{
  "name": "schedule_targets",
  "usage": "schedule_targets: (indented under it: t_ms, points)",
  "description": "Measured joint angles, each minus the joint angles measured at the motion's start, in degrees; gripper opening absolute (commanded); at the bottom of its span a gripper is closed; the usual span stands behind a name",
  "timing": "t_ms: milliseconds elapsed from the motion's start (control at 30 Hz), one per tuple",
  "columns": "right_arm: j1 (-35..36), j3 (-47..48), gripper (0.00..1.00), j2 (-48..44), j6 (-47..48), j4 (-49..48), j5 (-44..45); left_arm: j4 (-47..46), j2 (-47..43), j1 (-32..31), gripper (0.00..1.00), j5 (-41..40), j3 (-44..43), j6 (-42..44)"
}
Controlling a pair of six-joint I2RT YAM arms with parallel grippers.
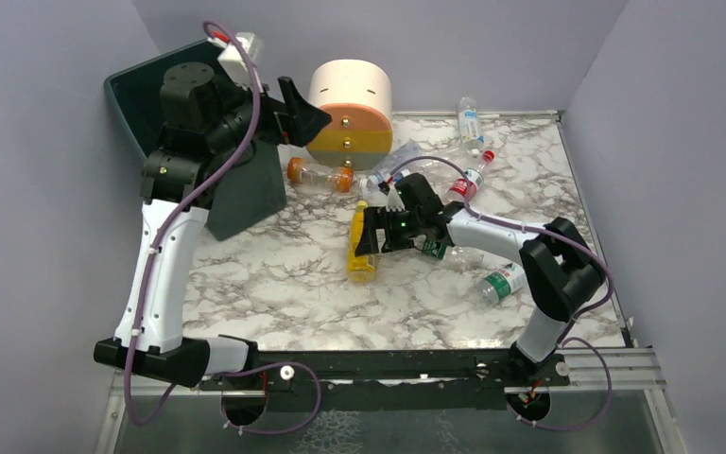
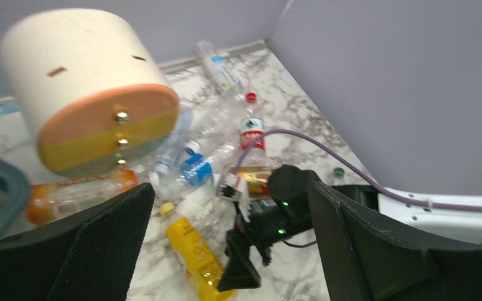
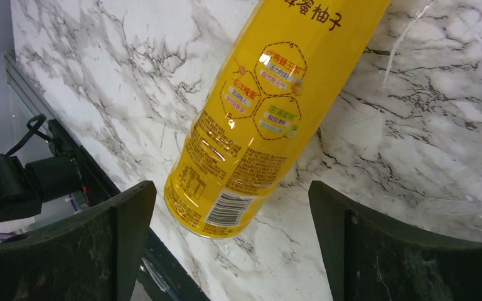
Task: Put the plastic bottles in the bin
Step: Pick up the plastic bottle at the center of the board.
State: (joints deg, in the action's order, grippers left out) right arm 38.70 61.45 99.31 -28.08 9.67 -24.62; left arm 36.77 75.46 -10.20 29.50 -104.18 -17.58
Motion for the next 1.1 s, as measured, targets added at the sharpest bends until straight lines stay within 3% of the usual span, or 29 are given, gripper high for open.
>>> schedule_targets:
  t_ms: [267, 600, 900, 1100]
  points:
    - [1.7, 0.3, 0.94, 2.9, -2.5, -0.2, 1.9, -3.3, -2.5, -11.8, 0.99, -1.1, 10.9, -4.1]
    - [3.2, 2.4, 0.93, 6.9, -4.6, -0.2, 3.6, -7.1, -6.1, -21.1, 0.99, -7.4, 20.7, -7.7]
    - [3.3, 2.5, 0.64, 7.7, -5.4, -1.3, 4.2, -8.4, -6.3, -22.9, 0.99, -11.6, 22.4, -9.0]
    - [3.3, 1.5, 0.53, 7.5, -5.4, -3.0, 4.2, -8.4, -6.3, -22.9, 0.99, -13.1, 22.7, -9.5]
